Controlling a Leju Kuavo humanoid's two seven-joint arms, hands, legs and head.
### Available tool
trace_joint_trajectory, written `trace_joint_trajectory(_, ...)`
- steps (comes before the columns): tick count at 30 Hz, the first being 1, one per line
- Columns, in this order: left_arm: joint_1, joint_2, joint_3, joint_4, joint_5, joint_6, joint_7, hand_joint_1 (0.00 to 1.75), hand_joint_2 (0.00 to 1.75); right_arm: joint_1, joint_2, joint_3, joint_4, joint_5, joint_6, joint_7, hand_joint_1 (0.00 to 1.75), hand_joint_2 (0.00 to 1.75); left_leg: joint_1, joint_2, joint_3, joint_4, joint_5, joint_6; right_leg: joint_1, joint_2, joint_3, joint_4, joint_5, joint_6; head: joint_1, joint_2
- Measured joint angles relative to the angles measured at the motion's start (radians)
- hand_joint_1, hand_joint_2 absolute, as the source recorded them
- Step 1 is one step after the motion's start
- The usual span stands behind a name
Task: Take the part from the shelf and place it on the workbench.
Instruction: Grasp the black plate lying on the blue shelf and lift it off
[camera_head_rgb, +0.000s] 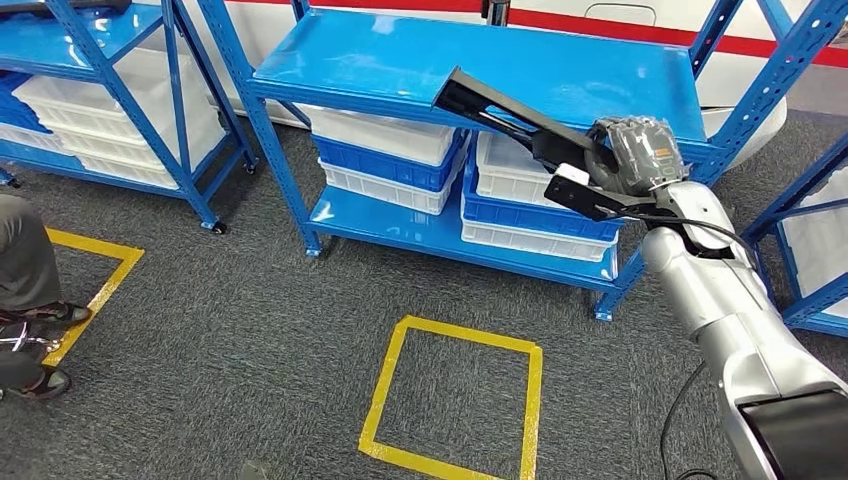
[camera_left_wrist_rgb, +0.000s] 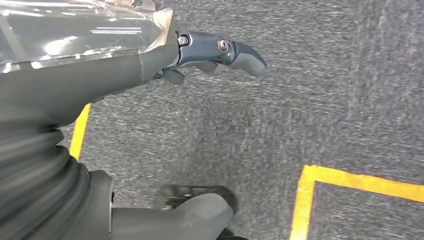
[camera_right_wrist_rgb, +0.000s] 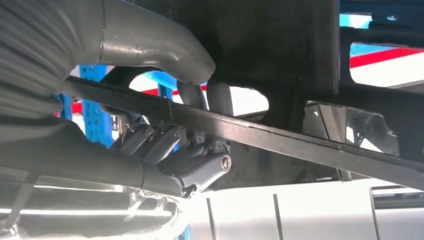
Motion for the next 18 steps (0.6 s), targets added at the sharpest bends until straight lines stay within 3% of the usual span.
trace_joint_trajectory(1, 0.0, 0.0, 0.0, 0.0, -0.001, 0.0, 0.0, 0.0, 1.75, 0.001, -0.002, -0.001, -0.001, 0.0, 0.0, 0.0, 1.75, 1.75, 0.0, 0.0, 0.031, -0.019, 0.021, 0.004, 0.002, 0.0, -0.012, 0.0, 0.01, 0.001, 0.0, 0.0)
trace_joint_trajectory(3, -0.002, 0.0, -0.001, 0.0, -0.005, 0.0, 0.0, 0.0, 1.75, 0.002, -0.008, -0.004, -0.006, 0.0, 0.0, 0.0, 1.75, 1.75, -0.001, -0.003, 0.125, -0.13, 0.046, 0.019, 0.006, 0.001, -0.032, 0.0, 0.027, 0.006, 0.0, 0.0)
trace_joint_trajectory(5, -0.006, 0.0, -0.005, -0.002, -0.009, -0.001, 0.001, 0.0, 1.75, 0.001, -0.016, -0.011, -0.015, 0.0, 0.0, 0.0, 1.75, 1.75, -0.009, -0.007, 0.203, -0.245, 0.032, 0.033, 0.005, -0.001, -0.045, -0.001, 0.045, 0.017, 0.001, 0.0)
trace_joint_trajectory(6, -0.008, 0.0, -0.007, -0.003, -0.011, -0.001, 0.001, 0.0, 1.75, 0.001, -0.02, -0.014, -0.019, 0.001, 0.0, 0.002, 1.75, 1.75, -0.015, -0.008, 0.221, -0.279, 0.024, 0.039, 0.002, -0.003, -0.049, -0.003, 0.054, 0.024, 0.001, 0.0)
trace_joint_trajectory(8, -0.009, -0.001, -0.012, -0.004, -0.015, -0.002, 0.003, 0.0, 1.75, 0.011, -0.027, -0.021, -0.03, 0.005, 0.001, 0.008, 1.75, 1.75, -0.022, -0.005, 0.219, -0.299, 0.043, 0.049, -0.002, -0.005, -0.054, -0.006, 0.066, 0.037, 0.001, 0.0)
trace_joint_trajectory(9, -0.009, -0.001, -0.014, -0.004, -0.017, -0.002, 0.004, 0.0, 1.75, 0.02, -0.031, -0.024, -0.036, 0.009, 0.001, 0.012, 1.75, 1.75, -0.021, -0.003, 0.215, -0.308, 0.057, 0.055, -0.002, -0.004, -0.061, 0.001, 0.055, 0.038, 0.001, 0.0)
trace_joint_trajectory(10, -0.009, -0.001, -0.015, -0.004, -0.018, -0.002, 0.006, 0.0, 1.75, 0.031, -0.036, -0.029, -0.045, 0.014, 0.002, 0.016, 1.75, 1.75, -0.019, -0.001, 0.208, -0.317, 0.073, 0.061, 0.0, -0.003, -0.071, 0.026, 0.027, 0.035, 0.003, 0.0)
trace_joint_trajectory(12, -0.011, 0.0, -0.017, -0.005, -0.021, -0.003, 0.008, 0.0, 1.75, 0.052, -0.046, -0.039, -0.061, 0.023, 0.003, 0.02, 1.75, 1.75, -0.017, 0.001, 0.181, -0.323, 0.101, 0.069, 0.0, -0.001, -0.103, 0.129, -0.061, 0.021, 0.006, 0.0)
trace_joint_trajectory(13, -0.012, 0.0, -0.018, -0.005, -0.022, -0.004, 0.009, 0.0, 1.75, 0.06, -0.05, -0.045, -0.068, 0.027, 0.004, 0.021, 1.75, 1.75, -0.017, 0.001, 0.164, -0.323, 0.114, 0.071, -0.001, 0.0, -0.117, 0.195, -0.098, 0.019, 0.007, 0.0)
trace_joint_trajectory(14, -0.012, 0.0, -0.018, -0.005, -0.023, -0.005, 0.01, 0.0, 1.75, 0.067, -0.052, -0.049, -0.074, 0.031, 0.006, 0.021, 1.75, 1.75, -0.017, 0.002, 0.145, -0.322, 0.128, 0.069, -0.002, 0.0, -0.123, 0.249, -0.113, 0.024, 0.007, 0.0)
trace_joint_trajectory(16, -0.011, -0.002, -0.018, -0.005, -0.023, -0.005, 0.01, 0.0, 1.75, 0.074, -0.052, -0.054, -0.081, 0.04, 0.009, 0.022, 1.75, 1.75, -0.014, 0.005, 0.107, -0.32, 0.155, 0.063, -0.006, 0.0, -0.099, 0.278, -0.088, 0.051, 0.007, 0.0)
trace_joint_trajectory(18, -0.012, -0.003, -0.018, -0.006, -0.023, -0.006, 0.01, 0.0, 1.75, 0.075, -0.05, -0.058, -0.085, 0.049, 0.01, 0.024, 1.75, 1.75, -0.013, 0.008, 0.071, -0.312, 0.179, 0.051, -0.014, 0.0, -0.008, 0.176, -0.057, 0.074, 0.007, 0.0)
